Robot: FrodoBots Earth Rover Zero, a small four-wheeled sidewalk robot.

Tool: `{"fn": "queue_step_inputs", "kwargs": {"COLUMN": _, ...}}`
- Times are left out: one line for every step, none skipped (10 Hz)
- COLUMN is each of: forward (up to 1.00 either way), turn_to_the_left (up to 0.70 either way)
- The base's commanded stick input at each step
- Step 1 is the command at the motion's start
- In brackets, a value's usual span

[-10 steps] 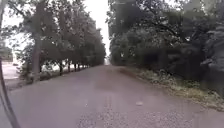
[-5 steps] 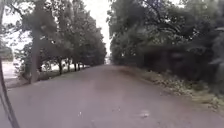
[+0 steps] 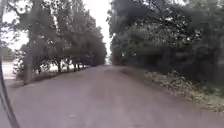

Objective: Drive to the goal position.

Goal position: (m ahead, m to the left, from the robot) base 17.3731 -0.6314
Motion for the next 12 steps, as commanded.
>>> {"fn": "queue_step_inputs", "kwargs": {"forward": 0.70, "turn_to_the_left": 0.00}}
{"fn": "queue_step_inputs", "kwargs": {"forward": 0.70, "turn_to_the_left": 0.00}}
{"fn": "queue_step_inputs", "kwargs": {"forward": 0.70, "turn_to_the_left": 0.00}}
{"fn": "queue_step_inputs", "kwargs": {"forward": 0.70, "turn_to_the_left": -0.02}}
{"fn": "queue_step_inputs", "kwargs": {"forward": 0.70, "turn_to_the_left": -0.01}}
{"fn": "queue_step_inputs", "kwargs": {"forward": 0.70, "turn_to_the_left": 0.00}}
{"fn": "queue_step_inputs", "kwargs": {"forward": 0.70, "turn_to_the_left": 0.00}}
{"fn": "queue_step_inputs", "kwargs": {"forward": 0.70, "turn_to_the_left": 0.00}}
{"fn": "queue_step_inputs", "kwargs": {"forward": 0.70, "turn_to_the_left": 0.00}}
{"fn": "queue_step_inputs", "kwargs": {"forward": 0.70, "turn_to_the_left": 0.04}}
{"fn": "queue_step_inputs", "kwargs": {"forward": 0.70, "turn_to_the_left": 0.08}}
{"fn": "queue_step_inputs", "kwargs": {"forward": 0.70, "turn_to_the_left": 0.23}}
